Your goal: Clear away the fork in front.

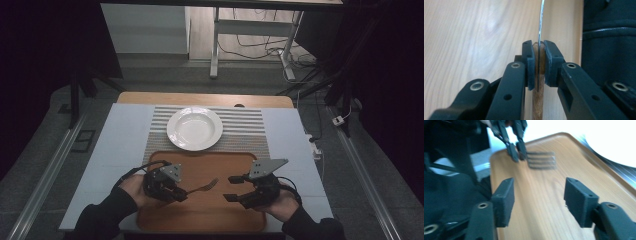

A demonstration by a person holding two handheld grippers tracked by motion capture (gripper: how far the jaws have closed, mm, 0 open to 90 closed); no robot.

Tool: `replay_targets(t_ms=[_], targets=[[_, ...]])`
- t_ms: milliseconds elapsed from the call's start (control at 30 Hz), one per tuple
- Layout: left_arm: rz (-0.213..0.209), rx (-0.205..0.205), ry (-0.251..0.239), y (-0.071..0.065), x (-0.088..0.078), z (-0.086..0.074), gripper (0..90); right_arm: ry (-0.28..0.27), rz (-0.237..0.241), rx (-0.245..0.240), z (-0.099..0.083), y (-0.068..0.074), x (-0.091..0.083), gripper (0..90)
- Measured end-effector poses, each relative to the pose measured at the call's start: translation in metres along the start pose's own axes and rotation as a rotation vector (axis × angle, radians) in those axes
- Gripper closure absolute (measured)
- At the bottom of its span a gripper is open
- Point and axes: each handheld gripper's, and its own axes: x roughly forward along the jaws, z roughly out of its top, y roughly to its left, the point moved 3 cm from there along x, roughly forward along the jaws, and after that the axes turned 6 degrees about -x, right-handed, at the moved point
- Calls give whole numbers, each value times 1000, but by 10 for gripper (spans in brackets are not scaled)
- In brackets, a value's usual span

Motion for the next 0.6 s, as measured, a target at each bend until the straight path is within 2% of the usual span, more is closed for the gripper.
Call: replay_targets(t_ms=[100, 133, 200, 233, 267, 300, 333, 367, 400, 433, 467, 567, 600], targets=[[34, -46, 11, 2, -1, -3, 797, 23, -71, 8, -5, 0, -3, 330], [34, -46, 11, 2, -1, -3, 797, 26, -93, 13, -7, 0, -4, 307], [62, -104, 20, 3, -2, -7, 797, 25, -140, 25, -9, 0, -8, 256], [62, -104, 20, 3, -2, -7, 797, 22, -159, 29, -10, 0, -10, 242], [77, -153, 28, 4, -4, -9, 797, 23, -175, 31, -12, 0, -12, 231], [77, -153, 28, 4, -4, -9, 797, 28, -191, 36, -13, 1, -14, 215], [92, -195, 28, 5, -4, -12, 797, 30, -206, 40, -15, 1, -16, 195], [92, -195, 28, 5, -4, -12, 797, 30, -215, 49, -17, 1, -18, 182], [97, -220, 27, 5, -5, -14, 797, 30, -215, 49, -17, 1, -18, 182], [103, -270, 21, 7, -6, -17, 797, 30, -247, 71, -22, 0, -22, 152], [103, -270, 21, 7, -6, -17, 797, 31, -260, 84, -24, 0, -25, 143], [118, -366, 29, 8, -5, -23, 797, 27, -291, 126, -30, 0, -31, 100], [118, -366, 29, 8, -5, -23, 796, 29, -303, 136, -32, 0, -32, 89]])
